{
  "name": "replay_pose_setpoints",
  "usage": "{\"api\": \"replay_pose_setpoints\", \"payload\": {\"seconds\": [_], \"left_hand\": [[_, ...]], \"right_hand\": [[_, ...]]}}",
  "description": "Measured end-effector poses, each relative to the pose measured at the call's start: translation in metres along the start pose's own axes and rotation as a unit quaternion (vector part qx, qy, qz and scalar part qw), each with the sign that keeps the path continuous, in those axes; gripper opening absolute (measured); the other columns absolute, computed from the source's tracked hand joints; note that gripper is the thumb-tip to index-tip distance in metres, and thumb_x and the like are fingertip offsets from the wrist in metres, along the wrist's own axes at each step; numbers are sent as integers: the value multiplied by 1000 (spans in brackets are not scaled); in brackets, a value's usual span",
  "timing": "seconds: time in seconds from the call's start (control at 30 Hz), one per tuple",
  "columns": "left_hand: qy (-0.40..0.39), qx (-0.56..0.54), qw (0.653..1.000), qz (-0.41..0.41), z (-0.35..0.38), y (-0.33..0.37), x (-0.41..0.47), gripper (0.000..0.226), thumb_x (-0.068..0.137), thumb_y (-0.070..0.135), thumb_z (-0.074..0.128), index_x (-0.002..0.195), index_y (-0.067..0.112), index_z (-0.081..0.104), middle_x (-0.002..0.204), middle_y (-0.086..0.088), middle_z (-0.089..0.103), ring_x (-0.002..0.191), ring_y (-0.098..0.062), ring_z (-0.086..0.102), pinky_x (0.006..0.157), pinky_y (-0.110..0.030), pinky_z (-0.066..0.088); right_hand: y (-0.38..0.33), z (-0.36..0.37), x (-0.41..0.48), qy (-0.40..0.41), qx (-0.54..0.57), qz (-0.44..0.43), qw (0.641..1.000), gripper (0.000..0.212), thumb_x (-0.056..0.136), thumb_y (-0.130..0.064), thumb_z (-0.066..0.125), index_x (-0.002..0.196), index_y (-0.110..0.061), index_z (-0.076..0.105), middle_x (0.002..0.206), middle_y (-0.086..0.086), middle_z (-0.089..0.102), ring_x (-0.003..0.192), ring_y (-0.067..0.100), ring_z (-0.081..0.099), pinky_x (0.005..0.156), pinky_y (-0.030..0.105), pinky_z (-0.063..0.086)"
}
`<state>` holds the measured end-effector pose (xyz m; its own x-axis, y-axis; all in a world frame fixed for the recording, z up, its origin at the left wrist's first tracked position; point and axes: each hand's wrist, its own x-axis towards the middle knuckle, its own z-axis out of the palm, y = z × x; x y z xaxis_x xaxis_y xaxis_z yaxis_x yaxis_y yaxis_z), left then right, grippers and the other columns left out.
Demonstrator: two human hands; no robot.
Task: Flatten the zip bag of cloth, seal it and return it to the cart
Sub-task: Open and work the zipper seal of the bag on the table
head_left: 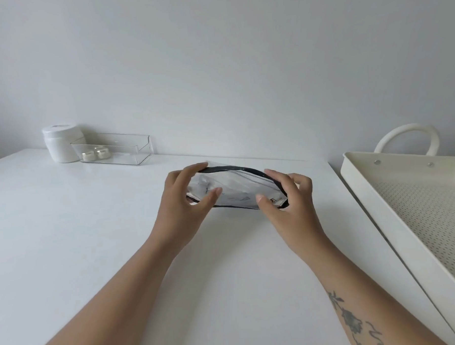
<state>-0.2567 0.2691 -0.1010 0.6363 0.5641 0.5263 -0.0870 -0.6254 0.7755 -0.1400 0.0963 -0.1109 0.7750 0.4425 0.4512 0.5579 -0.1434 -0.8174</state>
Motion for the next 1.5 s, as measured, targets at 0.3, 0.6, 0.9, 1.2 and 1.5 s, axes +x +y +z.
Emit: {"api": "replay_pose_setpoints", "payload": {"seconds": [0.3, 0.6, 0.9, 1.2, 1.5], "left_hand": [[19, -34, 998, -49, 0, -2, 3, 6, 83, 40, 70, 84, 41, 64, 103, 8, 54, 91, 3, 57, 71, -8, 40], [-77, -19, 996, -31, 6, 3, -1, 37, 68, 42, 82, 99, 47, 64, 102, 14, 54, 78, 1, 58, 68, -5, 41], [-180, -144, 964, -133, -5, 6, -1, 59, 67, 27, 87, 114, 50, 59, 120, 9, 62, 88, -14, 68, 79, -24, 53], [-22, -147, 975, -163, -4, 0, 3, 34, 80, 18, 75, 98, 46, 65, 90, 2, 69, 67, -11, 59, 59, -28, 46], [-36, -128, 976, -174, 2, 2, -1, 24, 77, 43, 72, 97, 50, 61, 116, 6, 59, 80, -8, 65, 63, -20, 47]], "right_hand": [[0, 2, 1, 35, -25, -74, 996, 11, 88, -18, 68, 91, -29, 68, 90, -10, 50, 82, 0, 54, 67, 7, 40], [2, -8, 3, 187, -161, 6, 969, 26, 88, -32, 66, 78, -22, 45, 77, -5, 58, 69, 22, 48, 54, 31, 33], [6, -14, 8, 44, 280, 170, 944, 22, 87, -11, 69, 103, -22, 60, 114, 5, 61, 100, 20, 66, 71, 35, 61], [6, -11, 6, -8, 218, 169, 961, 31, 87, -4, 62, 103, -31, 65, 112, -2, 64, 80, 11, 73, 92, 36, 55], [3, 0, 5, 64, -1, 47, 997, 44, 85, 4, 49, 87, -37, 66, 99, -5, 52, 73, 26, 61, 62, 24, 46]]}}
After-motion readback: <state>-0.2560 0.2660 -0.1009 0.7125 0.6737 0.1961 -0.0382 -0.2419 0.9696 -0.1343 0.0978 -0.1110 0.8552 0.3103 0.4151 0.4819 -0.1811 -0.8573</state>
